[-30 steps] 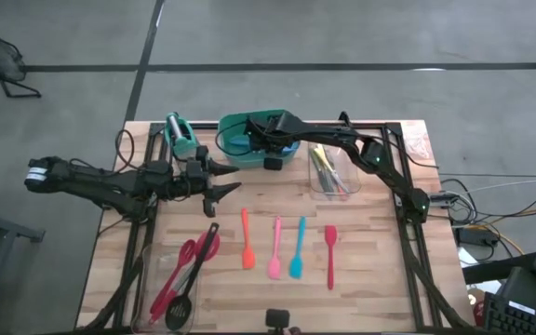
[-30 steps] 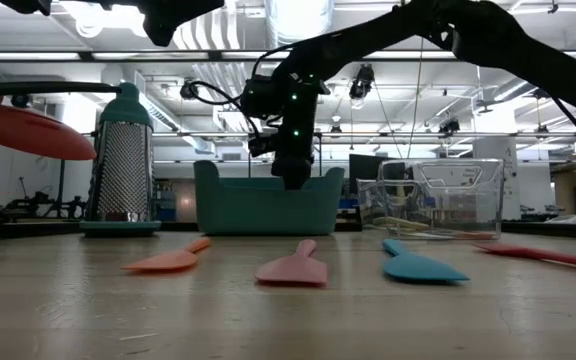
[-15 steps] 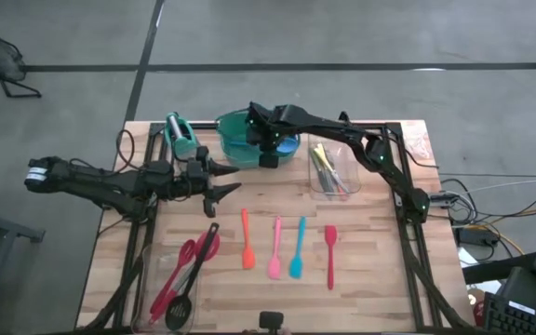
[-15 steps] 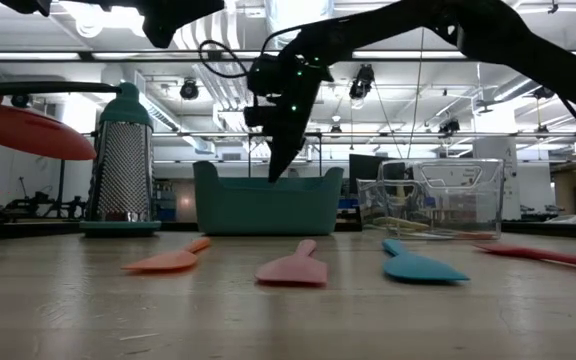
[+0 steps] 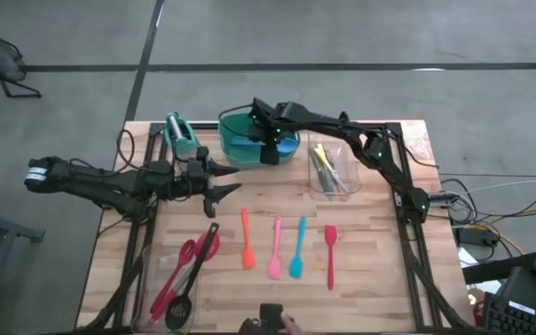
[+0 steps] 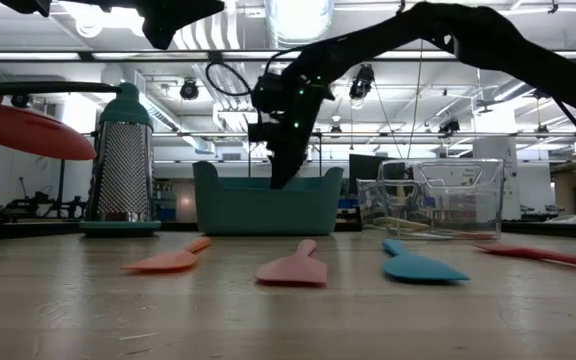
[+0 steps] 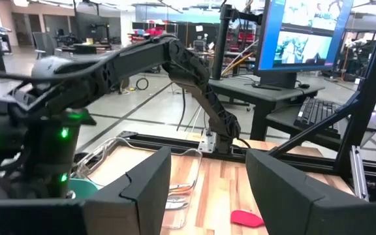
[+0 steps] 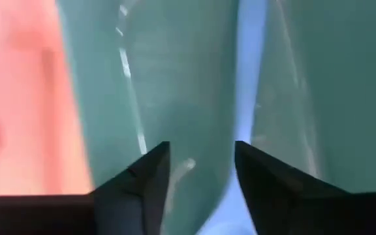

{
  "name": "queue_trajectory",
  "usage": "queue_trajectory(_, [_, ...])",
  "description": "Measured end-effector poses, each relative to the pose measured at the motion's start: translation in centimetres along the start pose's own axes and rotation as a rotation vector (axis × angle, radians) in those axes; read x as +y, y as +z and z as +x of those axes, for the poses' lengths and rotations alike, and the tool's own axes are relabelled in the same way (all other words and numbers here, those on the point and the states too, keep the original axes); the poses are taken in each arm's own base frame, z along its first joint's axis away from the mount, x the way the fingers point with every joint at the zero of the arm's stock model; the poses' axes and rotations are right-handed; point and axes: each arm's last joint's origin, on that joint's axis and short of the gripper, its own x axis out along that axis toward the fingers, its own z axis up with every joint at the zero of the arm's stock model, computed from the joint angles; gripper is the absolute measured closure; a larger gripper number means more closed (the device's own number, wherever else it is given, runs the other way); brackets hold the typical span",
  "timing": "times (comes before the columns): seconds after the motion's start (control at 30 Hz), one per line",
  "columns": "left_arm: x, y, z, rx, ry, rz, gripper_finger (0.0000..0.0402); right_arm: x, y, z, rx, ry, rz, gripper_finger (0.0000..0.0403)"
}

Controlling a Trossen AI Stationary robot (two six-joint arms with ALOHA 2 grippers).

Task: Pick & Place Kitchen Items
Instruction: Put the blue serving spoon into the bottom transparent bin

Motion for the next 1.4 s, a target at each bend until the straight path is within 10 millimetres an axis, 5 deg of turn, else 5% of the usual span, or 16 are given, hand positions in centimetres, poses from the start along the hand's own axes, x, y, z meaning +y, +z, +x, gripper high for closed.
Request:
queue_trajectory(0.27, [-0.1,-0.1,0.0,0.009,-0.019,-0.017,0.0195,-0.7,-0.7,0.9,0.069,-0.106,0.043,0.0180])
queue_trajectory(0.63, [-0.1,-0.1,0.0,0.009,-0.026,-0.019,0.0195,-0.2,-2.3,3.4,0.128,-0.091,-0.003,0.0222])
queue_trajectory(0.97, [-0.1,-0.1,0.0,0.009,-0.026,-0.019,0.0195,-0.5,-1.2,2.1,0.087,-0.120,-0.003,0.0366])
queue_trajectory(1.4, [0.0,0.6,-0.6,-0.027,-0.037,-0.074,0.0195,-0.3,0.7,-2.0,0.043,-0.202,0.006,0.0366])
